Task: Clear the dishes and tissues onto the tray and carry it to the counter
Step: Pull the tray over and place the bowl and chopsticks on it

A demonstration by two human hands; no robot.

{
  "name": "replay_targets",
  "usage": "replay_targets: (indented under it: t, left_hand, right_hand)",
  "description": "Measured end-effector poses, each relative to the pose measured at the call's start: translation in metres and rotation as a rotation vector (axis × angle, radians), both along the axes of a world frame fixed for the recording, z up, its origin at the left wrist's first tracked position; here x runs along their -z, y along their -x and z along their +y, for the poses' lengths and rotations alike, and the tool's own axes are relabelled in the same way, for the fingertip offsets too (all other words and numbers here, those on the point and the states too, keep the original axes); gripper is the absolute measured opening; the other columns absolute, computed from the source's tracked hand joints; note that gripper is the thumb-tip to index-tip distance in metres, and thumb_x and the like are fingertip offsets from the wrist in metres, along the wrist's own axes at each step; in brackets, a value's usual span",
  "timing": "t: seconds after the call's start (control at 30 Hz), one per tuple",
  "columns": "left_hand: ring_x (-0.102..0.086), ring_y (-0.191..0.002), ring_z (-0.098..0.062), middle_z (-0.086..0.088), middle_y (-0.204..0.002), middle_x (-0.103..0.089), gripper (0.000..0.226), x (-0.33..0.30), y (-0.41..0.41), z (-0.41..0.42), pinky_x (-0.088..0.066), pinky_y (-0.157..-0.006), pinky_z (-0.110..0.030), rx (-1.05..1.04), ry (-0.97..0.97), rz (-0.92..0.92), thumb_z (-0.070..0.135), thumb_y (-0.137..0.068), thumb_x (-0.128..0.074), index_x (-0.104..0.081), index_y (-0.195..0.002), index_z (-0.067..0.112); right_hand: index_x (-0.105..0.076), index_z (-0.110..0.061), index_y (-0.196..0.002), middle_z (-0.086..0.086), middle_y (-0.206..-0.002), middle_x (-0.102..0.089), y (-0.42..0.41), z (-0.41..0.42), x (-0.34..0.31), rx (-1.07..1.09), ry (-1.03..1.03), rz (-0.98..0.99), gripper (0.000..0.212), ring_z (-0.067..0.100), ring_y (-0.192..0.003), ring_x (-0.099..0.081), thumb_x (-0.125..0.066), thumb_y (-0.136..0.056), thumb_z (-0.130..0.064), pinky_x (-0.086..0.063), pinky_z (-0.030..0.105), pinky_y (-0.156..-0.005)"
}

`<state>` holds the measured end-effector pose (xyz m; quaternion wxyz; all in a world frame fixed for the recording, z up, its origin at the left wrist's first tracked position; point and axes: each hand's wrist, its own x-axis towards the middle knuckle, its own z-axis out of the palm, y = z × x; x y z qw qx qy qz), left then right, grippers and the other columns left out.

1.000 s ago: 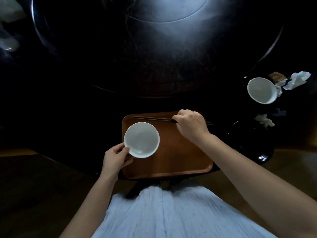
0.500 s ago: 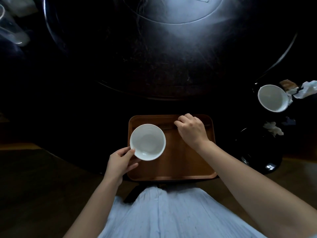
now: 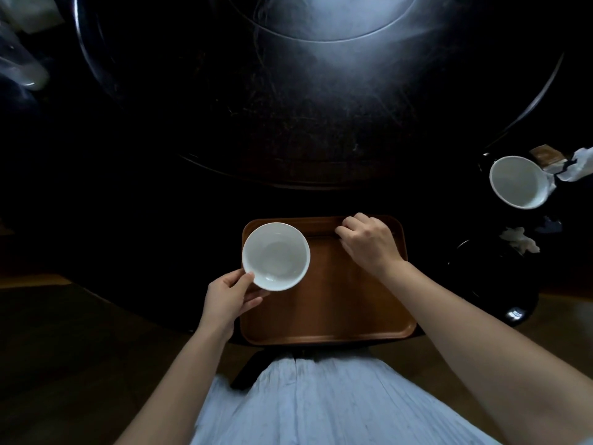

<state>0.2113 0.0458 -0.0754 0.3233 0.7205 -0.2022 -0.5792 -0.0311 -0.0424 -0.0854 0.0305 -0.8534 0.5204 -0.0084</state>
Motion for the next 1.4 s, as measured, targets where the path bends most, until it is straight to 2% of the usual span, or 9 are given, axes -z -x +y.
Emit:
replay_targets:
  t: [0.17,0.3,0.47,0.83,0.97,1.07,1.17,1.23,1.4]
  left_hand:
    - [-0.071,-0.07,-0.012,-0.013,-0.096,-0.069,0.032,-0.001,0.0,-0.01,-0.053,-0.052,-0.016,-0.001,0.011,0.014,0.016,-0.094,-0.048,-0.055,-0.123,0.006]
    - [-0.071,-0.068,-0.01,-0.008,-0.091,-0.07,0.031,-0.003,0.0,-0.017,-0.053,-0.052,-0.016,-0.006,0.02,0.023,0.017,-0.093,-0.049,-0.056,-0.122,0.007]
    - [-0.071,-0.071,-0.011,-0.009,-0.092,-0.07,0.033,-0.004,0.0,-0.016,-0.053,-0.053,-0.016,-0.024,0.019,0.027,0.018,-0.093,-0.05,-0.054,-0.124,0.008]
    - [-0.07,-0.076,-0.014,-0.003,-0.09,-0.067,0.03,-0.017,0.0,-0.003,-0.055,-0.056,-0.017,0.061,0.015,0.006,0.019,-0.093,-0.051,-0.052,-0.121,0.008]
    - [-0.069,-0.073,-0.012,-0.004,-0.086,-0.07,0.016,-0.031,0.008,0.016,-0.051,-0.059,-0.018,0.281,0.039,-0.123,0.02,-0.092,-0.05,-0.063,-0.098,0.013]
    - [-0.068,-0.076,-0.008,0.004,-0.082,-0.071,0.012,-0.043,0.035,0.026,-0.05,-0.067,-0.019,0.526,0.232,-0.215,0.016,-0.088,-0.055,-0.066,-0.09,0.023]
    - [-0.062,-0.088,-0.001,0.008,-0.096,-0.069,0.017,-0.049,0.077,0.021,-0.048,-0.079,-0.017,0.822,0.514,-0.425,0.019,-0.087,-0.057,-0.066,-0.101,0.02]
    - [-0.06,-0.099,-0.007,0.004,-0.106,-0.066,0.025,-0.05,0.11,0.012,-0.047,-0.084,-0.021,0.961,0.66,-0.538,0.022,-0.088,-0.055,-0.062,-0.111,0.016]
    - [-0.056,-0.104,-0.014,0.002,-0.116,-0.06,0.033,-0.042,0.2,-0.012,-0.047,-0.074,-0.023,1.054,0.785,-0.683,0.028,-0.088,-0.051,-0.053,-0.121,0.02]
  right_hand:
    - [-0.07,-0.008,-0.076,0.007,-0.076,-0.068,-0.003,-0.009,-0.001,0.067,0.016,-0.024,0.008,0.026,-0.072,-0.063,-0.063,-0.076,-0.003,-0.053,0.036,-0.057]
    - [-0.068,-0.009,-0.072,0.006,-0.073,-0.067,-0.005,-0.011,-0.002,0.054,0.049,-0.031,0.007,0.023,-0.068,-0.062,-0.068,-0.071,-0.002,-0.053,0.032,-0.051]
    - [-0.07,-0.009,-0.081,0.004,-0.081,-0.07,0.003,-0.001,0.006,0.016,0.128,-0.085,0.016,0.021,-0.071,-0.066,-0.071,-0.07,0.001,-0.055,0.03,-0.051]
    - [-0.066,-0.005,-0.109,0.014,-0.108,-0.069,0.007,0.03,0.003,0.107,0.104,-0.097,0.03,0.031,-0.101,-0.065,-0.062,-0.08,-0.01,-0.054,0.042,-0.084]
    - [-0.066,-0.007,-0.107,0.014,-0.109,-0.068,0.017,0.051,-0.011,0.203,0.113,-0.112,0.026,0.03,-0.103,-0.063,-0.06,-0.082,-0.01,-0.052,0.042,-0.087]
    - [-0.067,-0.007,-0.107,0.012,-0.111,-0.067,0.036,0.069,-0.021,0.283,0.138,-0.14,0.025,0.029,-0.106,-0.062,-0.06,-0.083,-0.012,-0.05,0.043,-0.09]
    - [-0.066,-0.009,-0.108,0.011,-0.112,-0.066,0.063,0.082,-0.032,0.37,0.17,-0.171,0.026,0.028,-0.107,-0.06,-0.06,-0.083,-0.014,-0.047,0.043,-0.092]
    - [-0.066,-0.011,-0.109,0.01,-0.113,-0.065,0.089,0.086,-0.038,0.421,0.186,-0.177,0.027,0.028,-0.108,-0.06,-0.06,-0.083,-0.016,-0.047,0.043,-0.091]
    - [-0.062,-0.01,-0.116,0.012,-0.118,-0.063,0.178,0.068,-0.053,0.556,0.152,-0.183,0.032,0.031,-0.108,-0.059,-0.06,-0.085,-0.018,-0.049,0.046,-0.087]
